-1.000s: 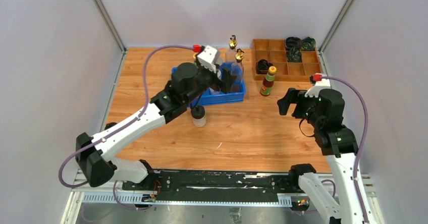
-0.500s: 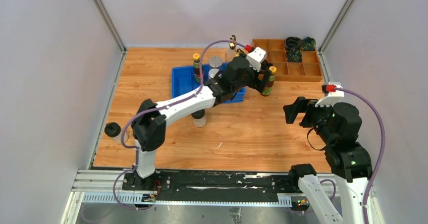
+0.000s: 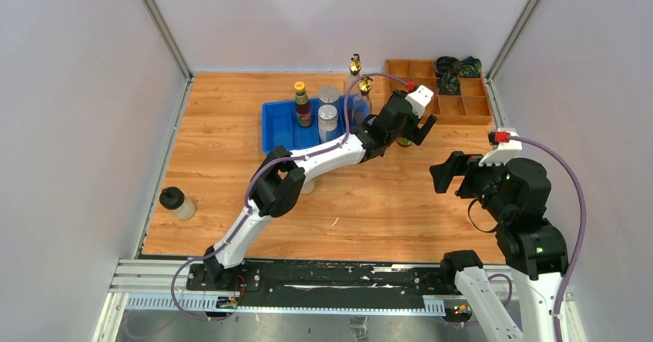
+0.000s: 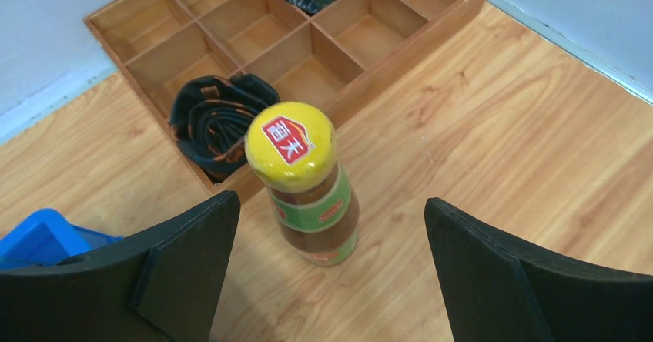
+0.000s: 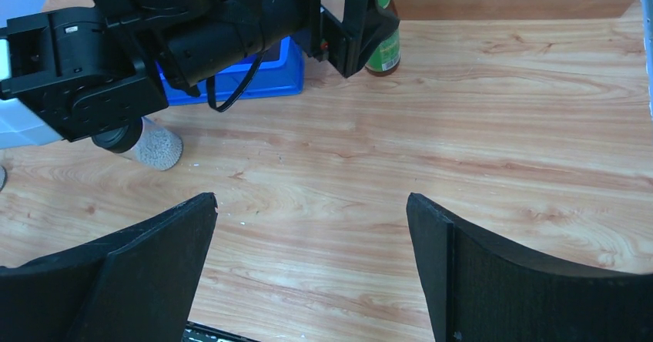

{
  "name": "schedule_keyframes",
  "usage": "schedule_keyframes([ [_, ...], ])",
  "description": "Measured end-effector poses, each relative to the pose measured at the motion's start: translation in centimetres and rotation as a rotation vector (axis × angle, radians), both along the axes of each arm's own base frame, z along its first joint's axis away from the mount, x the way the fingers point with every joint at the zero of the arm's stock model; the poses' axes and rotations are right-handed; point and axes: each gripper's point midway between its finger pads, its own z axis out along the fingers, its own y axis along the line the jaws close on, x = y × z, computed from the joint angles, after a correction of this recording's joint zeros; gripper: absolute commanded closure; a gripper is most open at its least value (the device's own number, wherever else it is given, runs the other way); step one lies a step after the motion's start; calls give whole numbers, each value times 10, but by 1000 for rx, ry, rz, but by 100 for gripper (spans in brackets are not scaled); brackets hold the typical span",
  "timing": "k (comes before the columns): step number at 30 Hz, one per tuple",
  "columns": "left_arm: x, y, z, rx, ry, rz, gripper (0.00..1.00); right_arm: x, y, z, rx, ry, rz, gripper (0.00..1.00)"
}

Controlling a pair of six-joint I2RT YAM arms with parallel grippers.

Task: Organize the condiment bottles
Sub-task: Pick up the bottle from the center of the board.

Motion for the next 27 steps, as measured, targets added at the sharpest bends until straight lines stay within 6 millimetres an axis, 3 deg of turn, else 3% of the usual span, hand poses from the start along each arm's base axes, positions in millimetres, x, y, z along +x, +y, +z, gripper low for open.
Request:
schedule_keyframes([
  [10, 26, -9, 20, -71, -78, 71, 12, 0, 2, -6, 1, 18, 12, 0],
  [21, 44, -5, -8, -104, -18, 96, 36, 1, 3, -12, 1, 35, 18, 0],
  [27, 47, -7, -8, -131, -2, 86, 54, 2, 4, -18, 0, 52, 20, 0],
])
